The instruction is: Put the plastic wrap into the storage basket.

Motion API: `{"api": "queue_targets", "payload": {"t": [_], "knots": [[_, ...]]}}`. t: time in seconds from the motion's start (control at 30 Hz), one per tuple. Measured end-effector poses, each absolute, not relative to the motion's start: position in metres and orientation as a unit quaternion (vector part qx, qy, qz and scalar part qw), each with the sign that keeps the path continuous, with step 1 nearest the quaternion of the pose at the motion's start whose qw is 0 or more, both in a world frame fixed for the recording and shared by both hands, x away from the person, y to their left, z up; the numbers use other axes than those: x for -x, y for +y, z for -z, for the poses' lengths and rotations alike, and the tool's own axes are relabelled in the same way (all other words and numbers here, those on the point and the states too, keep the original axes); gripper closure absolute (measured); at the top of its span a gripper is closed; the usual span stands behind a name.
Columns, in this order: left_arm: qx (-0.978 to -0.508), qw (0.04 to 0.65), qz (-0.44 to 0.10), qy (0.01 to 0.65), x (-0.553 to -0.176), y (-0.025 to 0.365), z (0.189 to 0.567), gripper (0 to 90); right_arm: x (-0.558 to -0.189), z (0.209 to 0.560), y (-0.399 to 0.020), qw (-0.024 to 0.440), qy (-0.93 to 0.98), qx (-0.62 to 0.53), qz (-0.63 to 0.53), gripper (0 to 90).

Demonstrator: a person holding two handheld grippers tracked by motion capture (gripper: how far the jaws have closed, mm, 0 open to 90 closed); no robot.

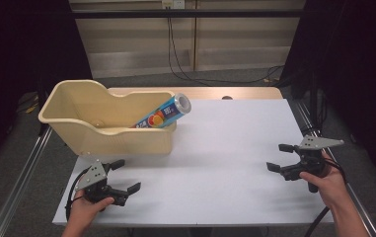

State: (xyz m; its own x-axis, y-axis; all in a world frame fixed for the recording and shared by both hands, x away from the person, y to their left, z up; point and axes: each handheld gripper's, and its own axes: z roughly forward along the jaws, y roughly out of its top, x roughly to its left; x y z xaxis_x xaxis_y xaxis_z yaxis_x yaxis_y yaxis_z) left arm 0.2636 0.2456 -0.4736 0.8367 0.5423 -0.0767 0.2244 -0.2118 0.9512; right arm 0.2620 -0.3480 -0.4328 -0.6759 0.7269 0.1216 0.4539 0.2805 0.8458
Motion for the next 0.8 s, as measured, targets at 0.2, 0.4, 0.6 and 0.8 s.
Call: {"api": "queue_targets", "payload": {"t": [0.2, 0.4, 0.6, 0.8], "knots": [[-0.766, 0.576, -0.139, 0.250, -0.264, 0.246, 0.473, 1.1, -0.259, 0.441, -0.351, 0.148, 0.787, -0.378, -0.465, 8.4], [-0.766, 0.576, -0.139, 0.249, -0.264, 0.246, 0.473, 1.1, -0.255, 0.447, -0.351, 0.150, 0.783, -0.377, -0.472, 8.3], [-0.768, 0.575, -0.140, 0.247, -0.263, 0.246, 0.473, 1.1, -0.250, 0.451, -0.354, 0.159, 0.767, -0.380, -0.491, 8.0], [-0.769, 0.574, -0.140, 0.245, -0.263, 0.245, 0.473, 1.1, -0.248, 0.456, -0.350, 0.152, 0.775, -0.376, -0.485, 7.5]]}}
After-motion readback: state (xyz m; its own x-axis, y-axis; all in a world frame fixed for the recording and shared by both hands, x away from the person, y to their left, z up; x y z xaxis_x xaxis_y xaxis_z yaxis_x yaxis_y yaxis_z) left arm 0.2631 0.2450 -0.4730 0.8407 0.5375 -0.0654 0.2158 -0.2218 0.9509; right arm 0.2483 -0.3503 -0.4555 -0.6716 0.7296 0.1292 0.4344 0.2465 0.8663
